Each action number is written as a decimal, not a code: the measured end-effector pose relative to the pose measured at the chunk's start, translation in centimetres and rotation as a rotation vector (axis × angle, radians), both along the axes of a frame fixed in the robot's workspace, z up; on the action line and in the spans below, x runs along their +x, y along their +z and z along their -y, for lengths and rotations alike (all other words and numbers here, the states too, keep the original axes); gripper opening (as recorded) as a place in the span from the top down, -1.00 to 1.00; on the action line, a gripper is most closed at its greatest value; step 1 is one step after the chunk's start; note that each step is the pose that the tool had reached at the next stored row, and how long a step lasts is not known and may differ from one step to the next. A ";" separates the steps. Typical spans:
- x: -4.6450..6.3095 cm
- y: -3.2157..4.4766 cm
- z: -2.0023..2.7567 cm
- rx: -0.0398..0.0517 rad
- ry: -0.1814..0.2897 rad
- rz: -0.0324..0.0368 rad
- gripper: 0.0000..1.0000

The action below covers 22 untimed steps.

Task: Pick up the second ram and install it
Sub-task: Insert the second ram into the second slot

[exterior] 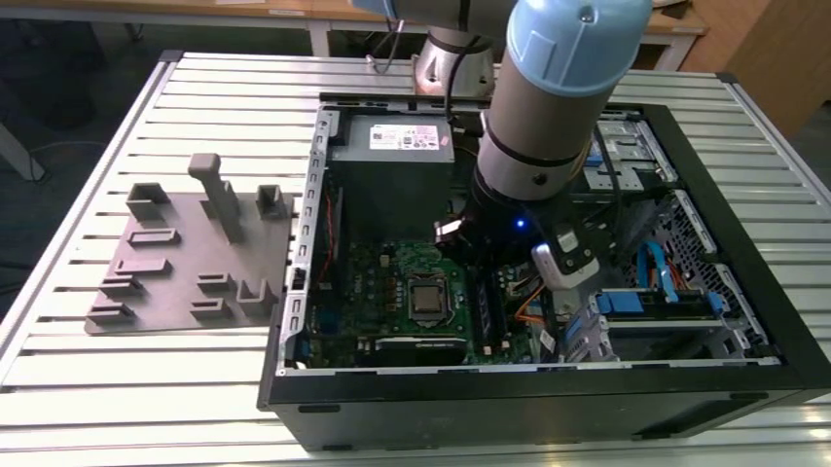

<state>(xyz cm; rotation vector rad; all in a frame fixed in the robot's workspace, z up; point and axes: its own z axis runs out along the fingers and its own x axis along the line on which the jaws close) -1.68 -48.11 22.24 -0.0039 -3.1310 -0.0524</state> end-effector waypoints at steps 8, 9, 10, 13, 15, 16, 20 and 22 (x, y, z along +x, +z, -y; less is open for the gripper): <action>0.1 -0.14 0.06 -0.0070 0.000 -0.0001 0.73; 0.1 -0.16 0.05 -0.0082 0.000 0.0000 0.73; 0.1 -0.18 0.06 -0.0098 0.000 0.0000 0.73; 0.2 -0.22 0.06 -0.0146 0.000 -0.0001 0.73; 0.2 -0.21 0.08 -0.0154 0.000 -0.0001 0.73; 0.2 -0.22 0.08 -0.0154 0.000 0.0000 0.73; 0.2 -0.10 0.08 -0.0153 0.000 0.0000 0.73; 0.2 -0.05 0.08 -0.0149 0.000 0.0000 0.73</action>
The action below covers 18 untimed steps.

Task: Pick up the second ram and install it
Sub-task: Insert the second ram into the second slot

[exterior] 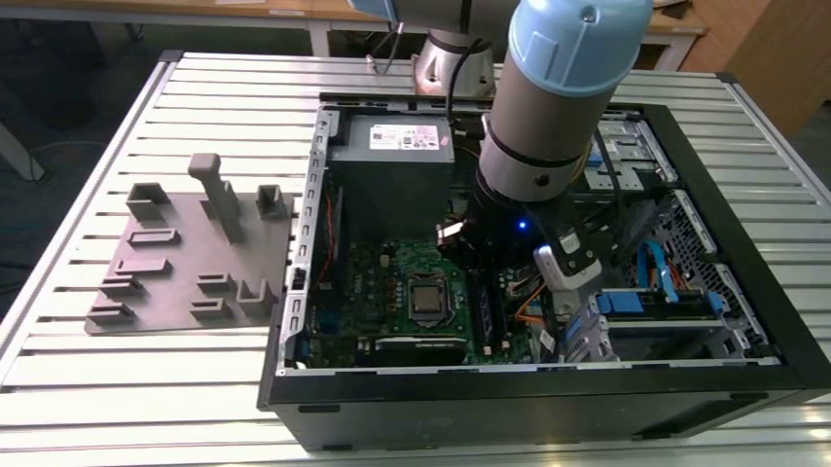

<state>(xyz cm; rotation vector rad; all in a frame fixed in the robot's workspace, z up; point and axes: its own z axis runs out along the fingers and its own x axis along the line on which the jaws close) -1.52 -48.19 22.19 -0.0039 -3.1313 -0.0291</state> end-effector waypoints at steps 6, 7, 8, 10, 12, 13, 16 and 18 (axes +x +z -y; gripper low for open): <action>0.1 0.00 0.05 -0.0003 0.000 -0.0001 0.73; 0.1 0.00 0.05 -0.0003 0.000 -0.0001 0.73; 0.1 -0.01 0.05 -0.0004 0.000 -0.0001 0.73; 0.1 -0.04 0.05 -0.0005 -0.001 -0.0001 0.73; 0.1 -0.09 0.05 -0.0009 -0.001 0.0000 0.73; 0.1 -0.11 0.05 -0.0014 -0.001 -0.0001 0.73; 0.1 -0.24 0.05 -0.0022 -0.001 0.0000 0.73; 0.1 -0.33 0.04 -0.0022 -0.001 0.0000 0.73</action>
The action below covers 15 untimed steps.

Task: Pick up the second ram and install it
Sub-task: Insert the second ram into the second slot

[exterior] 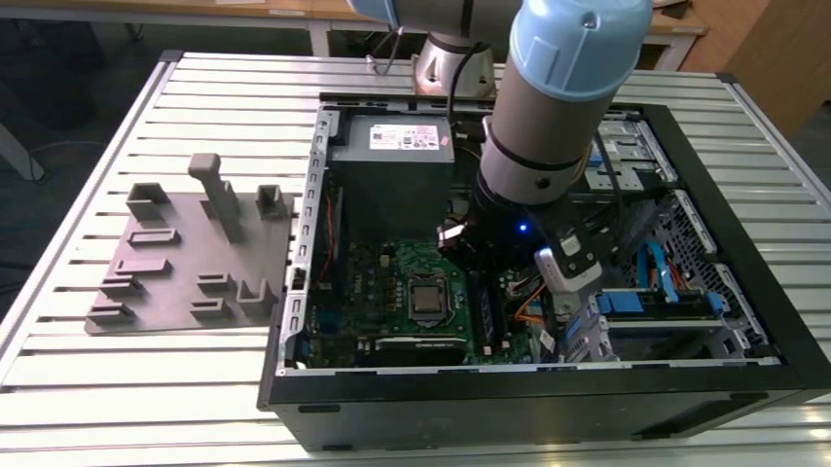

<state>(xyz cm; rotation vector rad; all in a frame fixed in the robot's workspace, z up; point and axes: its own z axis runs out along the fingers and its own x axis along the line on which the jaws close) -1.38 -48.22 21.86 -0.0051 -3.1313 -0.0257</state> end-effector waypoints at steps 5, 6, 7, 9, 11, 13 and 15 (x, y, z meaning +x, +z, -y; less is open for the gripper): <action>0.0 -0.15 -0.08 -0.0001 0.001 0.0000 0.73; 0.0 -0.17 -0.09 -0.0002 0.001 0.0000 0.73; 0.0 -0.19 -0.09 -0.0001 0.002 -0.0001 0.73; 0.0 -0.19 -0.09 -0.0002 0.002 -0.0001 0.73; 0.0 -0.20 -0.09 -0.0001 0.002 0.0000 0.73; 0.0 -0.20 -0.09 0.0001 0.002 0.0000 0.73; 0.0 -0.12 -0.09 0.0000 0.001 -0.0001 0.73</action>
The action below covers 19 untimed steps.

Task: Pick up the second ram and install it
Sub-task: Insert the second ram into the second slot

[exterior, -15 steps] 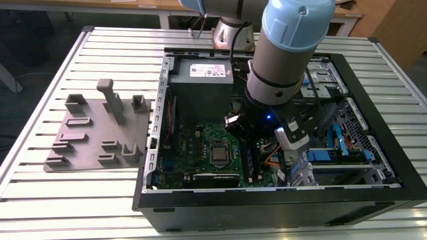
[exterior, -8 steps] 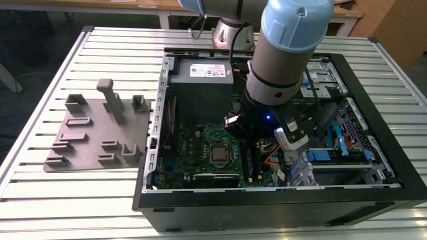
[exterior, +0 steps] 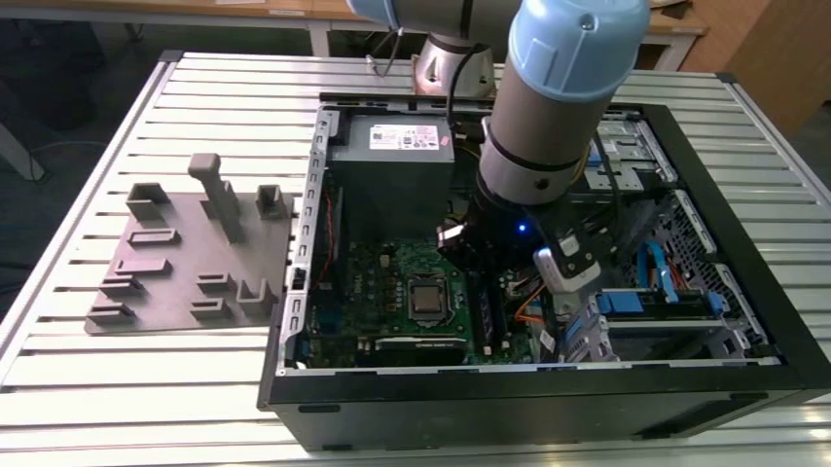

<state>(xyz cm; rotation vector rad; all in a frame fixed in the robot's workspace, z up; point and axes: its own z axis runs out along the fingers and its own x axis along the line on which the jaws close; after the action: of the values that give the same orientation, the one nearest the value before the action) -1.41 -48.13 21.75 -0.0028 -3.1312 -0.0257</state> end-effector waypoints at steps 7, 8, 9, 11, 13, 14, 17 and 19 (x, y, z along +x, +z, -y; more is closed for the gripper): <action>0.2 0.11 0.00 -0.0005 0.001 -0.0006 0.73; 0.2 0.11 0.00 -0.0006 0.001 -0.0006 0.73; 0.1 0.11 0.00 -0.0009 0.001 -0.0007 0.73; 0.0 0.11 0.00 -0.0024 0.000 -0.0006 0.73; -0.1 0.11 0.00 -0.0028 -0.003 -0.0006 0.73; -0.1 0.09 0.00 -0.0028 -0.004 -0.0006 0.73; -0.1 -0.01 -0.01 -0.0024 -0.006 -0.0005 0.73; -0.1 -0.07 0.00 -0.0027 -0.006 -0.0006 0.73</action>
<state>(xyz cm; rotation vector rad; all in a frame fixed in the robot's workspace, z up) -1.54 -48.12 21.68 -0.0128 -3.1307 -0.0215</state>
